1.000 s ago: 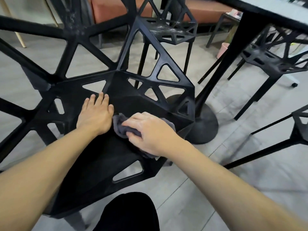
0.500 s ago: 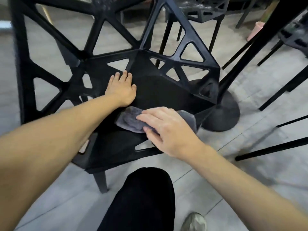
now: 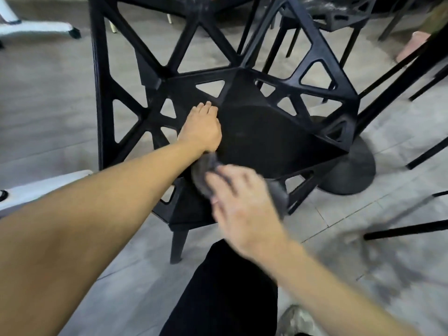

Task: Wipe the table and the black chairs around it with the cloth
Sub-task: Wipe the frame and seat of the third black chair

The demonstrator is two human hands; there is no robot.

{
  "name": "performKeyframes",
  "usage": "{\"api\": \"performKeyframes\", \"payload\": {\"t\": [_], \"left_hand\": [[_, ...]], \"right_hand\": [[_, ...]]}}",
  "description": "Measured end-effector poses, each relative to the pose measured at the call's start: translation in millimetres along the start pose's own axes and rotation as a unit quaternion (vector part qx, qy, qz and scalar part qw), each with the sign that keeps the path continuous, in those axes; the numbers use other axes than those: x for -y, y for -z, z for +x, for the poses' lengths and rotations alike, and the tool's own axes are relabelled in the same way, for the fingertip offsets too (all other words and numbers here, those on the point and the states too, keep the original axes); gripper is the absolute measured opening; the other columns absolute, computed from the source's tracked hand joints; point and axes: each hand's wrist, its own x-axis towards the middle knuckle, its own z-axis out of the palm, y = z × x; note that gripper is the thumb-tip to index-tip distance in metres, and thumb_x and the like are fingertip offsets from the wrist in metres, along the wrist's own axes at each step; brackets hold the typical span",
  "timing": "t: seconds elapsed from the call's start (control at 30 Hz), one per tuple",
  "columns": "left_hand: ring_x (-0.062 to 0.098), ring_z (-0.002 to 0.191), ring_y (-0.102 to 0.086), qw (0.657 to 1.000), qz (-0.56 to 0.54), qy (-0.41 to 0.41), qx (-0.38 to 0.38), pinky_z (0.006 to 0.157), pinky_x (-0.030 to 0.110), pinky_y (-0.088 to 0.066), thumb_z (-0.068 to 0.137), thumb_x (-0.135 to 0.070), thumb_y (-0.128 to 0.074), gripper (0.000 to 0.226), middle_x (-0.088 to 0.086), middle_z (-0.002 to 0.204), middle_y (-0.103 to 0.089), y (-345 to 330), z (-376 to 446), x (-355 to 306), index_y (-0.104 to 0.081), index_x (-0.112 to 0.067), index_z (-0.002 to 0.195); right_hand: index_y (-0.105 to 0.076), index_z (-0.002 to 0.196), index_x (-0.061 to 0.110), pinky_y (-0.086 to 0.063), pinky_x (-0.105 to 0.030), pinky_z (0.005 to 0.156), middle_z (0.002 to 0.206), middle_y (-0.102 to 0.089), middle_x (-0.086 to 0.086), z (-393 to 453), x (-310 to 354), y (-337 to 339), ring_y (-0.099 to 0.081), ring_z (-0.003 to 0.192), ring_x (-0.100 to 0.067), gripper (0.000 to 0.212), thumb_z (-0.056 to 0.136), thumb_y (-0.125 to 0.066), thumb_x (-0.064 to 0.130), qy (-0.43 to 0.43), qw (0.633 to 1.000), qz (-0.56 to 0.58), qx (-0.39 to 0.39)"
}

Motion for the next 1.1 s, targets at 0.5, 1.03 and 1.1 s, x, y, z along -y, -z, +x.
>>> {"api": "performKeyframes", "payload": {"t": [0.5, 1.03, 1.1], "left_hand": [[0.033, 0.152, -0.016, 0.998, 0.044, -0.024, 0.044, 0.124, 0.042, -0.011, 0.107, -0.025, -0.025, 0.054, 0.017, 0.165, -0.017, 7.8, -13.5, -2.2, -0.021, -0.002, 0.156], [0.025, 0.154, -0.012, 1.0, 0.017, 0.002, 0.016, 0.126, 0.039, -0.009, 0.107, -0.034, -0.021, 0.056, 0.008, 0.167, -0.016, 4.3, -16.2, -4.7, -0.021, -0.009, 0.158], [0.024, 0.154, -0.01, 1.0, 0.026, 0.003, 0.007, 0.126, 0.039, -0.008, 0.107, -0.035, -0.02, 0.057, 0.007, 0.167, -0.014, 0.0, -16.9, -4.3, -0.02, -0.01, 0.158]], "right_hand": [[-0.058, 0.135, 0.005, -0.041, -0.048, 0.11, 0.138, -0.054, -0.014, -21.9, -92.0, 7.8, -0.048, 0.132, -0.029, 0.033, 0.104, -0.046, 0.011, -0.291, 0.935, 0.023, -0.201], [-0.048, 0.107, 0.016, -0.042, -0.033, 0.067, 0.093, -0.061, -0.001, 124.4, -98.4, 59.4, -0.058, 0.084, -0.024, 0.018, 0.097, -0.049, 0.032, -0.151, 0.978, -0.065, -0.13], [-0.048, 0.112, 0.016, -0.047, -0.037, 0.076, 0.101, -0.059, -0.005, 153.2, -108.3, 45.5, -0.058, 0.092, -0.025, 0.023, 0.098, -0.047, 0.034, -0.146, 0.978, -0.076, -0.13]]}}
